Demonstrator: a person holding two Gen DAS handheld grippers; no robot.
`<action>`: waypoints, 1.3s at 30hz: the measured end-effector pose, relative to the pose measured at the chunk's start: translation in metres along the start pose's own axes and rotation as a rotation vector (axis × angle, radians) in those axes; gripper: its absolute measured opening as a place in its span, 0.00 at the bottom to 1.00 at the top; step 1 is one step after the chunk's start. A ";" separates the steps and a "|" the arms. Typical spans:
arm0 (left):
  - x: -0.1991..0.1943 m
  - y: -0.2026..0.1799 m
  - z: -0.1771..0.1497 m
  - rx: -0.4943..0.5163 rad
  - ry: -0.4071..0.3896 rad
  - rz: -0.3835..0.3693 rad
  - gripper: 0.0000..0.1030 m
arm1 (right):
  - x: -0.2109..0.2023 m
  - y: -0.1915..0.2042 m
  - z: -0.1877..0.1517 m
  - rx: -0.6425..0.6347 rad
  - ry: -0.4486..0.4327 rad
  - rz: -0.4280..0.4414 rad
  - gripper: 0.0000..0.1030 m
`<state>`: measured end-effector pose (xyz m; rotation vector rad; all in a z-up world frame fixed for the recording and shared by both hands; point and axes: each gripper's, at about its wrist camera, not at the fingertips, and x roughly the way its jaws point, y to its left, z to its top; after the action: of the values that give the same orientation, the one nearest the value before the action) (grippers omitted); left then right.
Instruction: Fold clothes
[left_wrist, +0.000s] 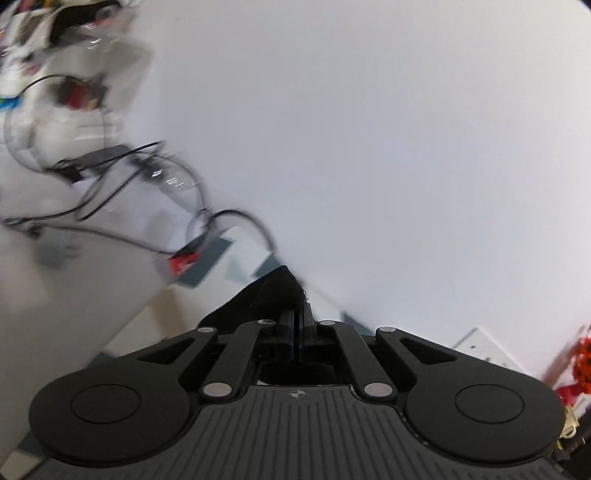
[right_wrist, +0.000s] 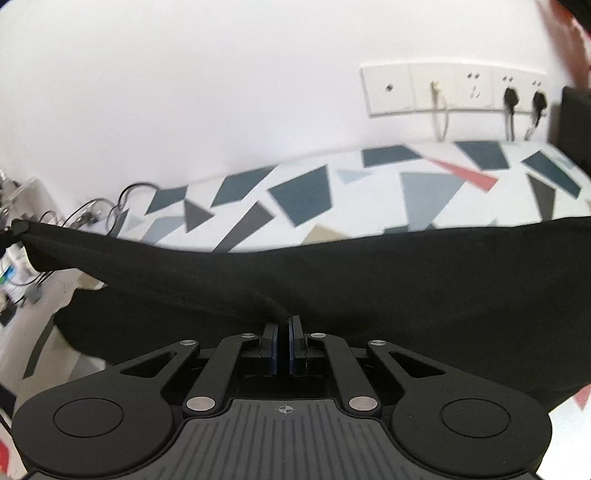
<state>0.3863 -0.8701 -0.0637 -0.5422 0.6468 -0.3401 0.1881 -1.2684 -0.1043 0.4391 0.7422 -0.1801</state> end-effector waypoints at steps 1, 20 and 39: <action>0.004 0.011 -0.007 -0.019 0.029 0.038 0.02 | 0.005 0.000 -0.003 0.002 0.022 -0.001 0.05; 0.041 0.047 -0.017 -0.008 0.179 0.268 0.02 | 0.028 0.016 -0.019 -0.068 0.081 0.006 0.05; 0.045 0.055 -0.027 0.124 0.161 0.343 0.03 | 0.018 0.032 -0.036 -0.124 0.022 -0.001 0.05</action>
<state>0.4096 -0.8564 -0.1350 -0.2797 0.8542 -0.1001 0.1893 -1.2236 -0.1302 0.3234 0.7709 -0.1297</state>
